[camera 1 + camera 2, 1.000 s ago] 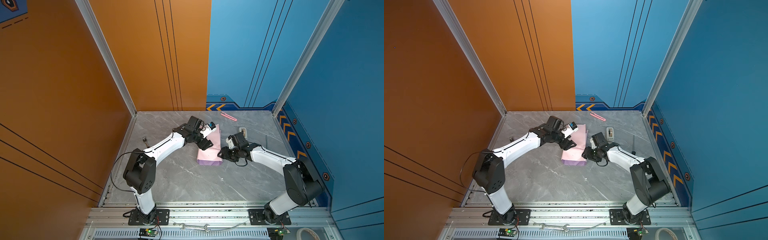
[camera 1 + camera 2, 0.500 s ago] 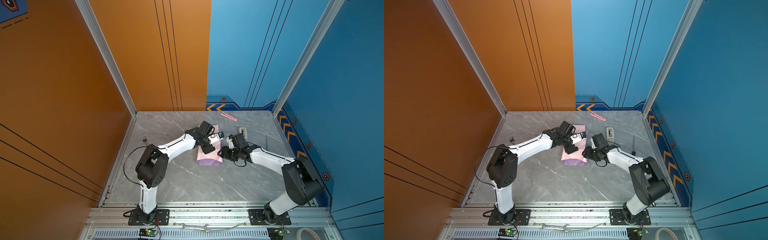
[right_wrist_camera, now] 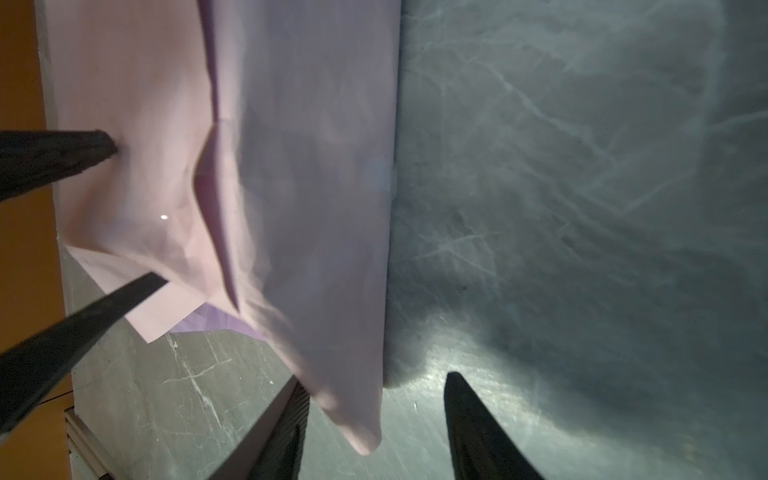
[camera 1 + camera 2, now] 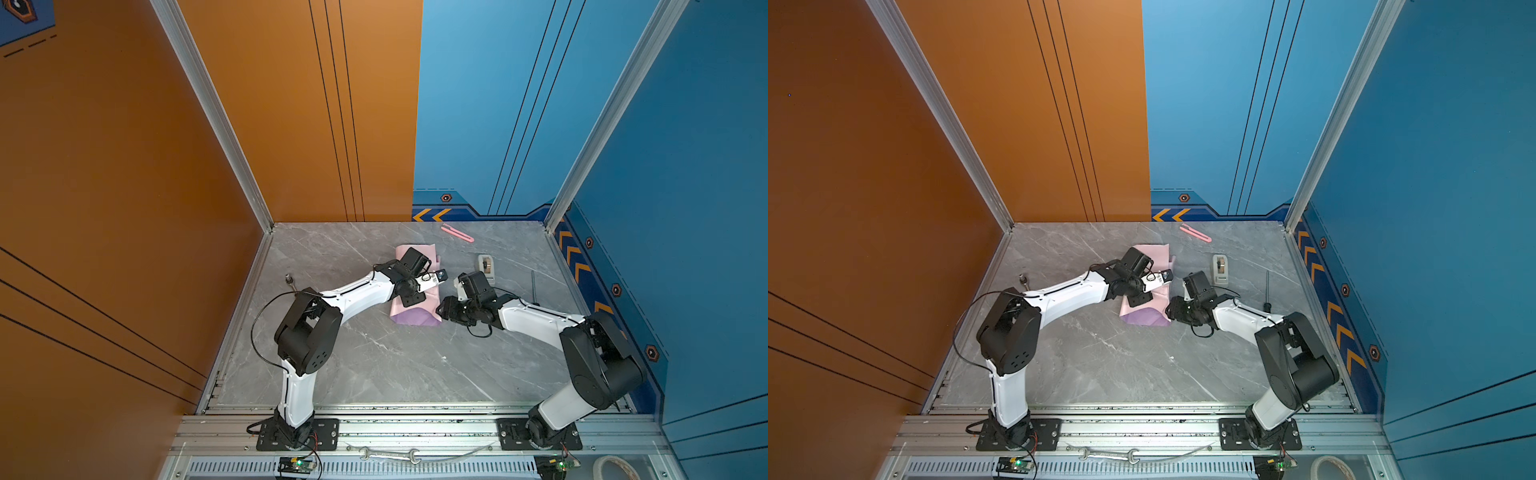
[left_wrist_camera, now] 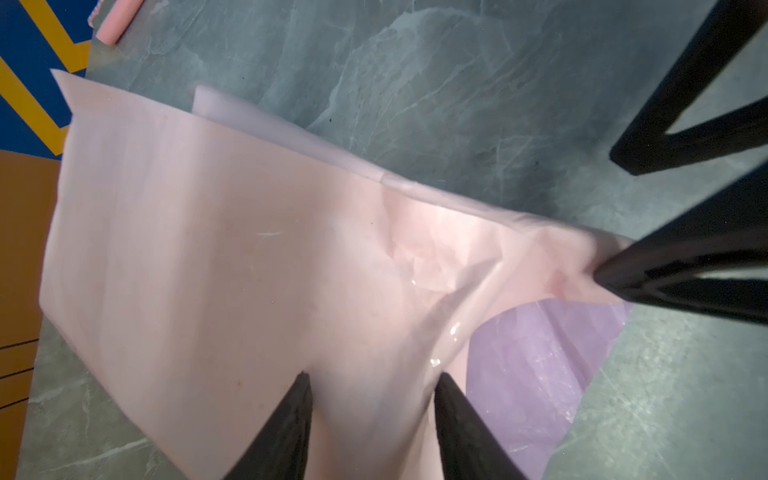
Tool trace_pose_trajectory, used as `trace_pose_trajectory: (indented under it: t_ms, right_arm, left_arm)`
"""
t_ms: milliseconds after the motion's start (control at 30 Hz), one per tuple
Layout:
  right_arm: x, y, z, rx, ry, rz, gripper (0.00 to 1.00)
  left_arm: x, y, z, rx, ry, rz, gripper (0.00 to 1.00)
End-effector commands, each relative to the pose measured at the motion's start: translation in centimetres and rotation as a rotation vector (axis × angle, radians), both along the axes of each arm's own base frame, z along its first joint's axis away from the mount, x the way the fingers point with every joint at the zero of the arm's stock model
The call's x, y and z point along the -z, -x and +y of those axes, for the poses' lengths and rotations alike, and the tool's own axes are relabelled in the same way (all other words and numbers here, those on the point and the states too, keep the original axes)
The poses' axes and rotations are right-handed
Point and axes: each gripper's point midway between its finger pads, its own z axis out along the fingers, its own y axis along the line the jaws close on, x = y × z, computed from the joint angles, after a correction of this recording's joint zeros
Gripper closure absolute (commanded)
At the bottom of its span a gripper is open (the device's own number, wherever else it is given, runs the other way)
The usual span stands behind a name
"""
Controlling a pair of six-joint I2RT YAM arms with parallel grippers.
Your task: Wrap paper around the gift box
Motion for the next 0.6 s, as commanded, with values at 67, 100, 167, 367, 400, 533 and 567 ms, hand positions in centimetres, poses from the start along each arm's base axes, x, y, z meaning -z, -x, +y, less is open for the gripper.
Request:
trace_pose_trajectory:
  t_ms: [67,100,167,367,400,533,567]
  right_arm:
    - [-2.0,-0.3,-1.9,-0.002,0.069,-0.133,0.43]
    - [-2.3,-0.4,-2.0,-0.011,0.08,-0.155,0.43]
    - [-2.7,-0.7,-2.0,-0.029,0.096,-0.194,0.43]
    - [-3.0,-2.4,-0.3,-0.1,0.101,-0.286,0.44]
    - [-2.9,-2.8,-0.1,-0.11,0.11,-0.293,0.44]
    - [-2.3,-4.2,0.4,-0.125,0.148,-0.318,0.45]
    - [-2.1,-4.7,0.3,-0.123,0.158,-0.324,0.46]
  left_arm:
    - [2.2,0.5,0.5,-0.012,-0.041,0.014,0.58]
    - [2.3,0.5,0.5,-0.01,-0.039,0.016,0.6]
    - [2.6,0.7,0.5,-0.006,-0.036,0.023,0.61]
    - [2.6,0.8,0.3,-0.01,-0.015,0.029,0.62]
    - [2.5,0.9,0.2,-0.008,-0.008,0.032,0.62]
    - [2.5,1.1,-0.1,-0.001,0.009,0.04,0.62]
    - [2.6,1.3,-0.2,0.003,0.01,0.045,0.63]
